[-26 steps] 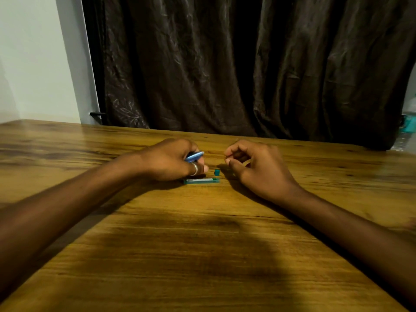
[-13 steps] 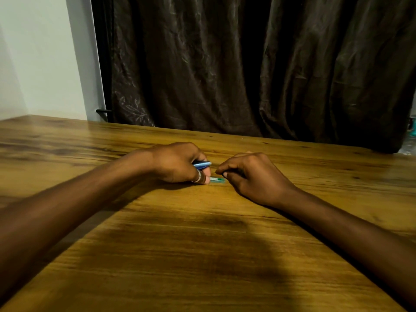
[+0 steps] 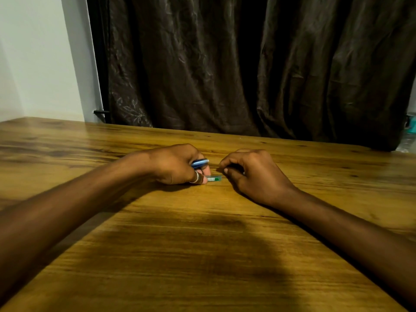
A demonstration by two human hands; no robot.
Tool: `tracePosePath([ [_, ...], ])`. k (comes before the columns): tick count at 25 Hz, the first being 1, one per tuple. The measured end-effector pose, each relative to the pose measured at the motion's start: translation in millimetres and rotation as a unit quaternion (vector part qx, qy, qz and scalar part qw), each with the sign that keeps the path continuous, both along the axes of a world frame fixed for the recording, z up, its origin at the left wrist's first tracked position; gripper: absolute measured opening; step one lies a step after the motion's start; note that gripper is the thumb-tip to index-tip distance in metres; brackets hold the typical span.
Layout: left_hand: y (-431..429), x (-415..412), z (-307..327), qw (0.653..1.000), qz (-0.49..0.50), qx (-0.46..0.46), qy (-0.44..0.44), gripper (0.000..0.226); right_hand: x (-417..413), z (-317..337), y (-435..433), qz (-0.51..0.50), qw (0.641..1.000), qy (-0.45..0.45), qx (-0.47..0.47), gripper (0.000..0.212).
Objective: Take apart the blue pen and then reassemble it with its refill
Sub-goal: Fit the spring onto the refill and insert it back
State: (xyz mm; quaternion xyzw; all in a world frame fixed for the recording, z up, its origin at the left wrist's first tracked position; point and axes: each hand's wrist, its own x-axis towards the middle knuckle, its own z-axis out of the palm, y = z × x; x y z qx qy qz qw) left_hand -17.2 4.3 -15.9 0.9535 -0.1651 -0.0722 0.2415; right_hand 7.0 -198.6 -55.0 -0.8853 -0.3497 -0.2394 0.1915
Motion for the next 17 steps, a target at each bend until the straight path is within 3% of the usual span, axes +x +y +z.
tracePosePath([
  [3,-2,-1,-3,0.999,0.035,0.004,-0.039,0.014,-1,2,-1,-0.023,0.999,0.010,0.043,0.015],
  [6,-2,1,-5,0.988,0.090,-0.057,-0.114,0.011,-1,5,-3,-0.044,0.994,0.034,0.093,0.014],
  [9,-1,1,-4,0.982,0.098,-0.117,-0.111,0.009,-2,6,-3,-0.044,0.979,0.119,0.163,0.016],
  [13,-3,0,-4,0.982,0.085,-0.130,-0.106,0.009,-9,11,0,-0.001,0.898,0.279,0.339,0.017],
  [17,-5,-1,-4,0.981,0.078,-0.154,-0.092,0.011,-11,13,1,0.034,0.842,0.336,0.421,0.018],
])
